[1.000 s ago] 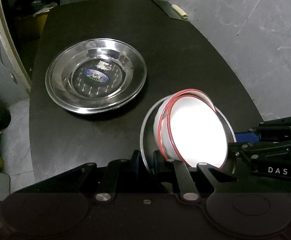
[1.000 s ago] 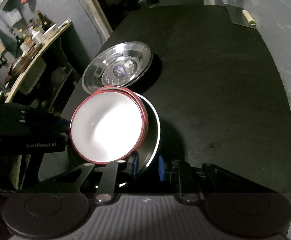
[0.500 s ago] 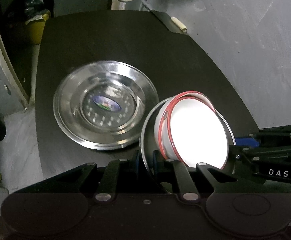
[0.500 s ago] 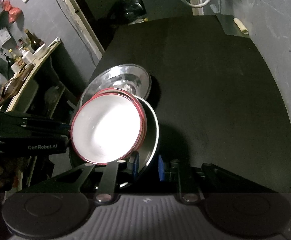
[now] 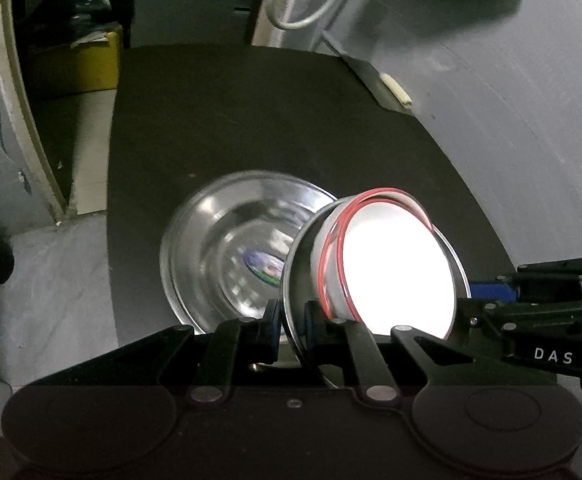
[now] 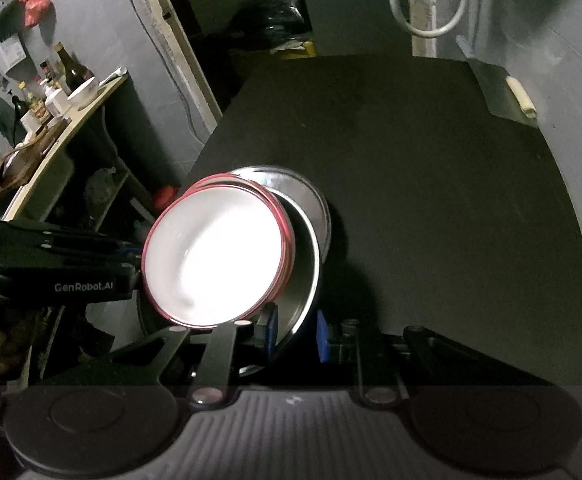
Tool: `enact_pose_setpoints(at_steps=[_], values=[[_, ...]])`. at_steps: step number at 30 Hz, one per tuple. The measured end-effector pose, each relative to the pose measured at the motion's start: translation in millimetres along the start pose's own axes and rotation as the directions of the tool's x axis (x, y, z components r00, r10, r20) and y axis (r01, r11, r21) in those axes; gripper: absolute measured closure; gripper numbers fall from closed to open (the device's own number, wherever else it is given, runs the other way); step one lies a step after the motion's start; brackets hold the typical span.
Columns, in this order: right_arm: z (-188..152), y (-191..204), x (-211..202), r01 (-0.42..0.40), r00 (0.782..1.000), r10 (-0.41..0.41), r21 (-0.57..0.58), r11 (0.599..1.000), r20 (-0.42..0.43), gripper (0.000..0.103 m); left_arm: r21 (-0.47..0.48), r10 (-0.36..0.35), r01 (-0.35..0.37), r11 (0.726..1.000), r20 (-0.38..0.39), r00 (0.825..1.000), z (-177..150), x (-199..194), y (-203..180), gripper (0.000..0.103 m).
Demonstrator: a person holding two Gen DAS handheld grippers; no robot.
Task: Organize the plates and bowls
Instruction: 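Lift the bowl stack with both grippers and carry it over the steel basin, then lower the bowl stack into the steel basin with both grippers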
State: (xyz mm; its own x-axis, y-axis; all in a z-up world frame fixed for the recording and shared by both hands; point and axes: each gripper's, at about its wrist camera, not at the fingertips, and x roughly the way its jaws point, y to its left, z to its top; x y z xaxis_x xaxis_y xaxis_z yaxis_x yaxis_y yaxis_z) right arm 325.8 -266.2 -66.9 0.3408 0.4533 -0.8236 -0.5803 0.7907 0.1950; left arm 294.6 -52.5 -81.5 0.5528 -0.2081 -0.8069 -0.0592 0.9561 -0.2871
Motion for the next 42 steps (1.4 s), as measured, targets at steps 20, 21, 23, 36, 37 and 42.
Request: enact_pose_setpoints(at_steps=[20, 21, 23, 36, 37, 42], values=[[48.8, 3.8, 51.2, 0.000, 1.000, 0.001, 0.007, 1.000, -0.026, 0.080, -0.069, 0.030, -0.030, 0.997, -0.005, 1.000, 44.5, 35.4, 39.9, 0.093], [49.4, 3.4, 52.6, -0.001, 1.000, 0.001, 0.009, 1.000, -0.028, 0.080, -0.070, 0.031, -0.032, 0.997, -0.008, 0.999, 45.0, 36.5, 40.4, 0.093], [48.6, 3.4, 54.5, -0.002, 0.999, 0.002, 0.014, 1.000, -0.032, 0.080, -0.071, 0.034, -0.035, 0.997, -0.012, 0.999, 44.7, 37.8, 42.0, 0.093], [48.3, 0.3, 63.6, -0.012, 0.999, 0.014, 0.040, 0.999, -0.049, 0.080, -0.092, 0.042, -0.045, 0.995, -0.033, 0.999, 43.2, 43.6, 45.3, 0.094], [48.9, -0.3, 64.3, -0.013, 0.999, 0.015, 0.040, 0.999, -0.050, 0.080, -0.094, 0.042, -0.045, 0.995, -0.033, 0.999, 43.3, 43.7, 45.4, 0.094], [48.3, -0.6, 65.0, -0.015, 0.999, 0.017, 0.042, 0.999, -0.052, 0.080, -0.096, 0.047, -0.050, 0.994, -0.033, 0.998, 42.9, 43.7, 44.8, 0.094]])
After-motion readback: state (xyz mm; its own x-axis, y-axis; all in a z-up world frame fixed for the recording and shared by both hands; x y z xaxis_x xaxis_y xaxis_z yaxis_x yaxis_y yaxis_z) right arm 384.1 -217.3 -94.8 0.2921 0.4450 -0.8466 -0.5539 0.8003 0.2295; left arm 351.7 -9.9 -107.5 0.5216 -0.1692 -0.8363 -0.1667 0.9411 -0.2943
